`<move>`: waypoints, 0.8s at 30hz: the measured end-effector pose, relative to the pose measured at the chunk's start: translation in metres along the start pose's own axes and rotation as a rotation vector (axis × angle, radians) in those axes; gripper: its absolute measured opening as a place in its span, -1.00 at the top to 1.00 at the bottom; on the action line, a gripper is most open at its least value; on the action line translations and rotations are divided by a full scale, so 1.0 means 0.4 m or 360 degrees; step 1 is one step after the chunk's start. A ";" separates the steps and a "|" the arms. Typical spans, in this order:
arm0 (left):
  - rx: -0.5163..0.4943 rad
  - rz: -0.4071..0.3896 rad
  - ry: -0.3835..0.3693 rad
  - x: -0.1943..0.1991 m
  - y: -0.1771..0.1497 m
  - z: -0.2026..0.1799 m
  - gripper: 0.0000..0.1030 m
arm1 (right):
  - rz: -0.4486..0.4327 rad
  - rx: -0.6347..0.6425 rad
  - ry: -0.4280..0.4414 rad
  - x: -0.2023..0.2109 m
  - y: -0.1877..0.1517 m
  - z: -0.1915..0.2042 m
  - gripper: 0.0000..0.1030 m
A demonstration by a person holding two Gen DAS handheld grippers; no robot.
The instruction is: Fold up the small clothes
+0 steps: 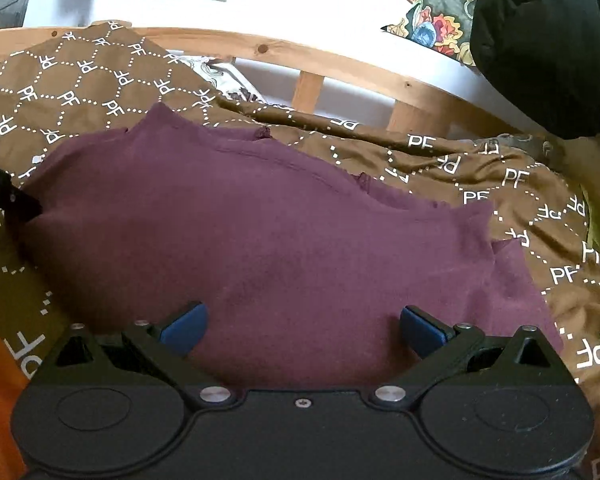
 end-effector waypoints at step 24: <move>0.0023 0.0129 -0.0193 -0.152 0.144 -0.052 -0.99 | -0.0002 -0.0121 0.0049 0.003 -0.012 -0.018 -0.99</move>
Point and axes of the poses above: each gripper's, at about its wrist camera, not at the fingertips, and x roughly against the way its jaws point, z to its left, y to its top, the point moved 6 cm from there along -x, roughly the way its jaws point, and after that the axes turned 9 degrees about -z, right-handed, at the moved point
